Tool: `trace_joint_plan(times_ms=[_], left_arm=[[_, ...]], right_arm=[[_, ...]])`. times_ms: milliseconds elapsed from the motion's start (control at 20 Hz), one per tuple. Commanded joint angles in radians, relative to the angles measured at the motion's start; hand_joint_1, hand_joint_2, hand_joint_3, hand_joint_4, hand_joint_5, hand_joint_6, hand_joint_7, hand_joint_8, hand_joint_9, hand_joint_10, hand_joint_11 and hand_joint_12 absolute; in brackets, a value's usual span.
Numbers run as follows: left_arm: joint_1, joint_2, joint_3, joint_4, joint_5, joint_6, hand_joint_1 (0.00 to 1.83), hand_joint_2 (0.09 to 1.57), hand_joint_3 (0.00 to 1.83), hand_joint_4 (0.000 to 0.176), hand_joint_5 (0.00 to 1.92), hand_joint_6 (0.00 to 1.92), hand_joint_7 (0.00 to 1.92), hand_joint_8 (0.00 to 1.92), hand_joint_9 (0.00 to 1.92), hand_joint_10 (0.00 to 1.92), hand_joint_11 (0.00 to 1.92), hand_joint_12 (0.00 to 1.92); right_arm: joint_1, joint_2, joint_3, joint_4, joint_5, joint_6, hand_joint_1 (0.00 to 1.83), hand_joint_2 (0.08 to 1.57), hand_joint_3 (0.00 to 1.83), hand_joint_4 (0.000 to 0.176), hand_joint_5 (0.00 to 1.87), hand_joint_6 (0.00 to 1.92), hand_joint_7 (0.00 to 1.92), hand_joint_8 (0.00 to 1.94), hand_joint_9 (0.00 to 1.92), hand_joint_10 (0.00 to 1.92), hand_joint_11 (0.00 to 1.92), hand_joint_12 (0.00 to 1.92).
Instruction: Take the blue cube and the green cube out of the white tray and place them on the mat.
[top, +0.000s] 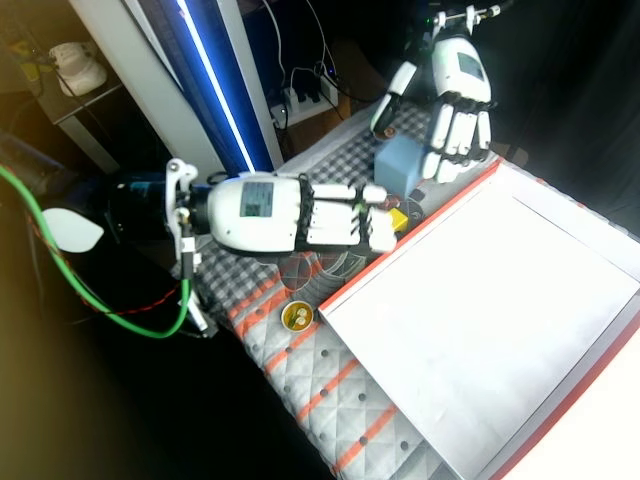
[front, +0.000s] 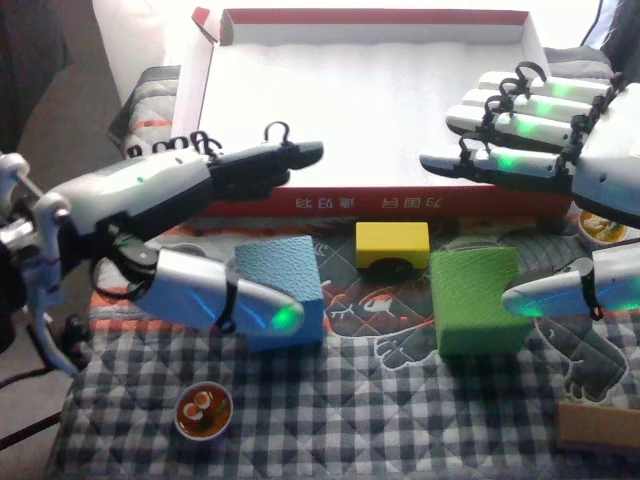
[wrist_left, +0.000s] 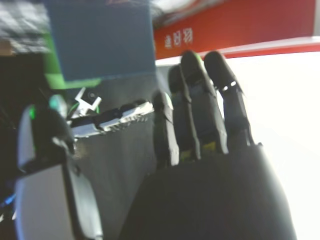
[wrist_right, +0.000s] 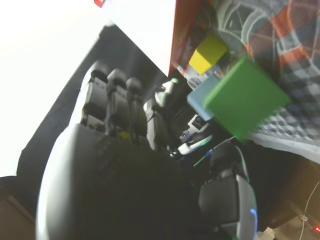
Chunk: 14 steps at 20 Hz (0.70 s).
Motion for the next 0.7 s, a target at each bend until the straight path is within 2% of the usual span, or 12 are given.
trace_joint_plan(times_ms=[0, 50, 100, 150, 200, 250, 300, 350, 400, 500, 550, 650], left_arm=[[0.006, 0.019, -0.008, -0.029, -0.182, -0.009, 0.62, 0.78, 0.0, 0.176, 0.01, 0.0, 0.15, 0.0, 0.26, 0.0, 0.0, 0.95], [0.021, 0.037, -0.019, -0.042, -0.235, -0.028, 0.63, 0.77, 0.0, 0.176, 0.0, 0.0, 0.06, 0.0, 0.17, 0.0, 0.0, 0.7], [0.036, 0.051, -0.022, -0.044, -0.287, -0.075, 0.6, 0.76, 0.0, 0.176, 0.0, 0.0, 0.04, 0.0, 0.13, 0.01, 0.0, 0.41], [0.057, 0.067, -0.016, -0.044, -0.361, -0.173, 0.6, 0.75, 0.0, 0.176, 0.0, 0.0, 0.01, 0.0, 0.02, 0.0, 0.0, 0.08], [0.074, 0.074, -0.003, -0.044, -0.43, -0.276, 0.57, 0.76, 0.0, 0.176, 0.0, 0.0, 0.0, 0.0, 0.0, 0.0, 0.0, 0.02], [0.085, 0.075, 0.009, -0.044, -0.477, -0.351, 0.59, 0.77, 0.01, 0.176, 0.0, 0.0, 0.0, 0.0, 0.0, 0.0, 0.0, 0.0], [0.108, 0.073, 0.03, -0.044, -0.551, -0.457, 0.62, 0.77, 0.01, 0.176, 0.0, 0.0, 0.0, 0.0, 0.0, 0.0, 0.03, 0.01], [0.129, 0.068, 0.041, -0.051, -0.608, -0.53, 0.65, 0.77, 0.01, 0.176, 0.0, 0.0, 0.0, 0.0, 0.0, 0.0, 0.03, 0.02], [0.166, 0.054, 0.052, -0.064, -0.7, -0.612, 0.63, 0.79, 0.01, 0.176, 0.0, 0.0, 0.0, 0.0, 0.0, 0.0, 0.01, 0.0], [0.223, 0.03, 0.057, -0.085, -0.844, -0.708, 0.65, 0.75, 0.0, 0.176, 0.0, 0.0, 0.0, 0.0, 0.0, 0.0, 0.07, 0.03], [0.25, 0.022, 0.056, -0.095, -0.919, -0.755, 0.74, 0.72, 0.0, 0.176, 0.0, 0.0, 0.0, 0.0, 0.0, 0.0, 0.05, 0.02], [0.297, 0.009, 0.057, -0.111, -1.04, -0.832, 0.49, 0.79, 0.0, 0.176, 0.0, 0.0, 0.02, 0.0, 0.11, 0.01, 0.18, 0.1]], right_arm=[[0.004, 0.006, -0.004, 0.04, 0.112, 0.001, 0.07, 1.01, 0.0, 0.165, 0.0, 0.0, 0.0, 0.0, 0.0, 0.0, 0.0, 0.0], [0.003, 0.009, -0.003, 0.057, 0.122, 0.001, 0.06, 1.02, 0.0, 0.158, 0.0, 0.0, 0.0, 0.0, 0.0, 0.0, 0.0, 0.0], [0.0, 0.012, -0.001, 0.079, 0.141, 0.001, 0.16, 1.03, 0.0, 0.172, 0.0, 0.0, 0.0, 0.0, 0.0, 0.0, 0.0, 0.0], [-0.015, 0.016, 0.003, 0.125, 0.195, 0.001, 0.32, 1.01, 0.0, 0.175, 0.0, 0.0, 0.0, 0.0, 0.0, 0.0, 0.0, 0.0], [-0.034, 0.016, 0.006, 0.176, 0.252, 0.001, 0.24, 1.02, 0.0, 0.17, 0.0, 0.0, 0.0, 0.0, 0.0, 0.0, 0.0, 0.0], [-0.05, 0.016, 0.007, 0.218, 0.304, 0.001, 0.16, 1.06, 0.01, 0.132, 0.0, 0.0, 0.0, 0.0, 0.0, 0.0, 0.0, 0.0], [-0.082, 0.017, 0.005, 0.277, 0.387, 0.001, 0.19, 1.1, 0.02, 0.114, 0.0, 0.0, 0.0, 0.0, 0.0, 0.0, 0.0, 0.0], [-0.109, 0.018, -0.002, 0.319, 0.456, 0.001, 0.23, 1.11, 0.02, 0.135, 0.0, 0.0, 0.0, 0.0, 0.0, 0.0, 0.0, 0.0], [-0.153, 0.018, -0.02, 0.376, 0.564, 0.003, 0.12, 1.13, 0.02, 0.168, 0.0, 0.0, 0.0, 0.0, 0.0, 0.0, 0.0, 0.0], [-0.217, 0.018, -0.052, 0.431, 0.724, 0.003, 0.34, 1.14, 0.01, 0.142, 0.0, 0.0, 0.0, 0.0, 0.0, 0.0, 0.0, 0.0], [-0.243, 0.021, -0.064, 0.45, 0.791, 0.003, 0.37, 1.13, 0.0, 0.137, 0.0, 0.0, 0.0, 0.0, 0.0, 0.0, 0.0, 0.0], [-0.289, 0.035, -0.078, 0.494, 0.917, 0.003, 0.33, 1.11, 0.0, 0.168, 0.0, 0.0, 0.02, 0.0, 0.01, 0.0, 0.0, 0.0]])
